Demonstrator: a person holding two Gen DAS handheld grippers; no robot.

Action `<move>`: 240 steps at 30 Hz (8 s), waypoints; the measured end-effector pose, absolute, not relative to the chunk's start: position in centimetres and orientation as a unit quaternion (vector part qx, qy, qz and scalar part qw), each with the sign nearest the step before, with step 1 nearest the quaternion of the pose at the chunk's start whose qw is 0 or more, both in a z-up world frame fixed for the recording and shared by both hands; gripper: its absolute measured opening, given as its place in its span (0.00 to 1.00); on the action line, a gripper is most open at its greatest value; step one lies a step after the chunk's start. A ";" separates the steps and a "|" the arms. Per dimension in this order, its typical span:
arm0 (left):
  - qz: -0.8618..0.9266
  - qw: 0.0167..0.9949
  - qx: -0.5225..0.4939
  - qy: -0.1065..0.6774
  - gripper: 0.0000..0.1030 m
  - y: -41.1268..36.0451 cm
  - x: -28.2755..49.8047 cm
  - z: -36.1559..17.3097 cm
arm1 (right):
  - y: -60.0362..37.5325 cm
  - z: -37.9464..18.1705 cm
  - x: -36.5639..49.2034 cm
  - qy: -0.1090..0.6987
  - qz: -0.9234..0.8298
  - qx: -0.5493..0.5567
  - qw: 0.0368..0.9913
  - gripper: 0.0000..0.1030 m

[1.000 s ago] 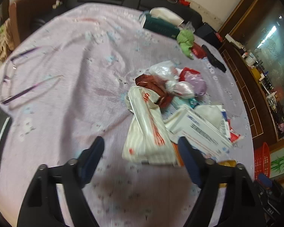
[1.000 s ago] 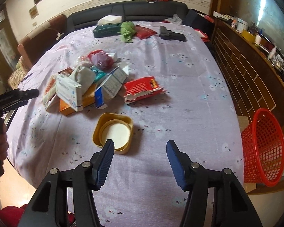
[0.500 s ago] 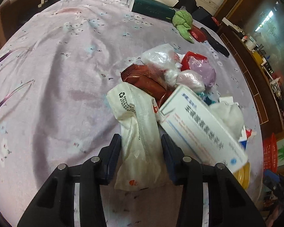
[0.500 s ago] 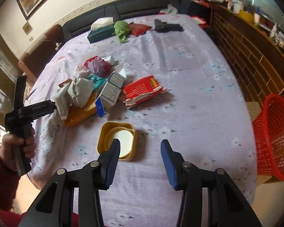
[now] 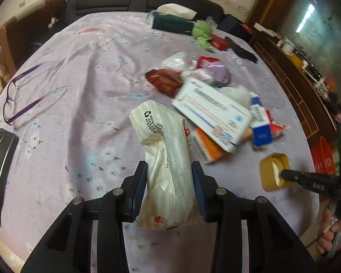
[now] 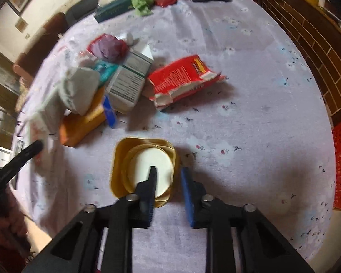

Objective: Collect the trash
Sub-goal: 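Grasp the white plastic bag with the left gripper while the right gripper grasps the yellow lid, then carry the bag and lid to the red basket and release both, then move both open grippers back over the table, then grasp the white tube box with the left gripper while the right gripper grasps the blue-white medicine box, then carry both boxes to the red basket and open both grippers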

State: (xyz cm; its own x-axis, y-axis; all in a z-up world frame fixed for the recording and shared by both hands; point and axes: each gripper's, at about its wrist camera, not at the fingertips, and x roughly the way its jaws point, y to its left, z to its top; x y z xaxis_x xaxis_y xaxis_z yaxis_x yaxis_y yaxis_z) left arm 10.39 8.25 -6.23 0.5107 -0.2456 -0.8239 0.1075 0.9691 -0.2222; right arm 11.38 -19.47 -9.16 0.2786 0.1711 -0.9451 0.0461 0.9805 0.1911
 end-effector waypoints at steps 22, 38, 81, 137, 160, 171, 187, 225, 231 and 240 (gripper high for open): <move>-0.218 0.871 0.025 0.439 0.37 -2.7 7.9 -2.7 | -24.1 -4.7 6.4 0.535 -0.011 0.108 0.838 0.06; -0.313 0.845 0.080 0.425 0.37 -11.0 6.6 -1.2 | -31.0 -2.4 1.2 0.498 -0.092 0.168 0.846 0.06; -0.413 0.797 0.083 0.433 0.62 -33.7 7.4 1.3 | -53.0 4.9 -3.9 0.387 -0.233 0.185 0.872 0.54; -0.087 0.852 -0.090 0.508 0.13 4.6 15.9 -6.0 | -30.4 0.7 3.4 0.507 -0.031 0.119 0.853 0.65; -0.114 0.833 -0.071 0.537 0.15 8.3 16.4 -8.2 | -18.0 -5.6 19.0 0.579 0.084 0.214 0.782 0.64; -0.115 0.831 -0.069 0.541 0.12 8.8 18.1 -9.3 | -17.0 -8.8 21.8 0.603 0.058 0.227 0.762 0.39; -0.155 0.865 -0.043 0.475 0.12 4.6 13.3 -4.0 | -18.5 -3.6 15.3 0.543 0.067 0.174 0.819 0.34; -0.251 0.853 0.053 0.455 0.12 -12.6 7.6 -2.2 | -27.8 -0.9 2.6 0.482 -0.058 -0.001 0.874 0.34; -0.254 0.852 0.055 0.454 0.12 -13.4 7.6 -2.1 | -28.4 -0.8 2.5 0.480 -0.058 -0.007 0.875 0.34; -0.256 0.853 0.056 0.452 0.12 -13.9 7.5 -1.8 | -28.7 -0.5 2.5 0.478 -0.062 -0.009 0.876 0.34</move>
State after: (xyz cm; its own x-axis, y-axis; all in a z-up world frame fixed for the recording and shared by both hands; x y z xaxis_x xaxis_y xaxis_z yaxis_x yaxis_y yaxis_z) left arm 7.54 -13.91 -1.82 0.4605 -0.3870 -0.7989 0.4876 0.8623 -0.1367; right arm 2.45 -28.66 -0.53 0.5358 -0.1169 -0.8362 0.0996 0.9922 -0.0749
